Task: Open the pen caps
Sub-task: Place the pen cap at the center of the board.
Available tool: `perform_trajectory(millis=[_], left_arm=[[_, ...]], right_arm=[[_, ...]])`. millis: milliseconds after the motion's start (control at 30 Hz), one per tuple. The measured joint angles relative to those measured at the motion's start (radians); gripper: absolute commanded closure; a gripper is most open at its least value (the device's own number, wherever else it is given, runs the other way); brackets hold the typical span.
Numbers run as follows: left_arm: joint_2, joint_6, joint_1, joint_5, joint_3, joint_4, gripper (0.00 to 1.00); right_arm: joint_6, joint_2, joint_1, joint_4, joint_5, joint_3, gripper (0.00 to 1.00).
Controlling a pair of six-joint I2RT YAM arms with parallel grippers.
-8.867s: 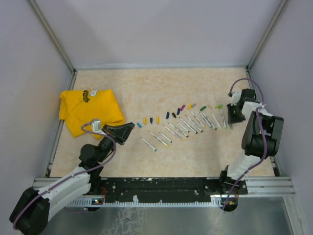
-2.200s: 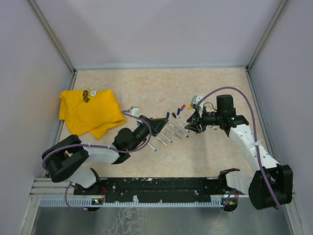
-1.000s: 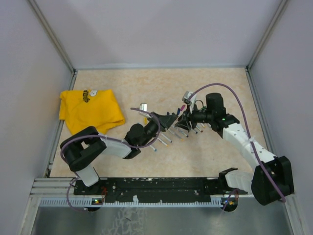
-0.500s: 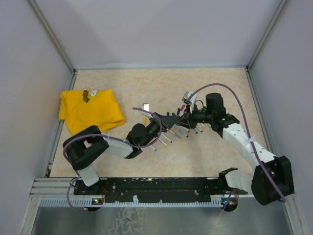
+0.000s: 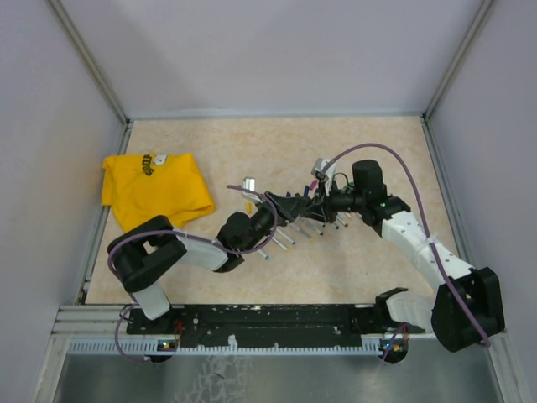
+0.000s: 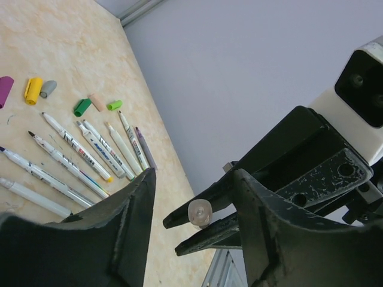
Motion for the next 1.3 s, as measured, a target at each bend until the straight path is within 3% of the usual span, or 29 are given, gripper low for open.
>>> perform_trajectory(millis=[133,267,467,833,1300], left_arm=[[-0.023,0.024,-0.001,-0.020,-0.015,0.000,0.14],[-0.080,0.060,-0.001,-0.056,-0.057,0.000,0.01],[-0.246,0.167,0.001,-0.146,-0.169,-0.021,0.01],[-0.585,0.504,0.010,-0.195,-0.342,-0.207,0.00],[-0.786,0.635,0.011,-0.189,-0.480,-0.383,0.00]], right_arm=[[-0.018,0.000,0.001,-0.015,-0.002,0.000,1.00],[-0.058,0.000,0.002,-0.036,0.015,0.000,1.00],[-0.104,0.005,-0.074,-0.058,0.117,0.000,1.00],[-0.083,0.211,-0.546,-0.009,0.392,0.060,1.00],[-0.071,0.626,-0.608,-0.013,0.595,0.372,1.00]])
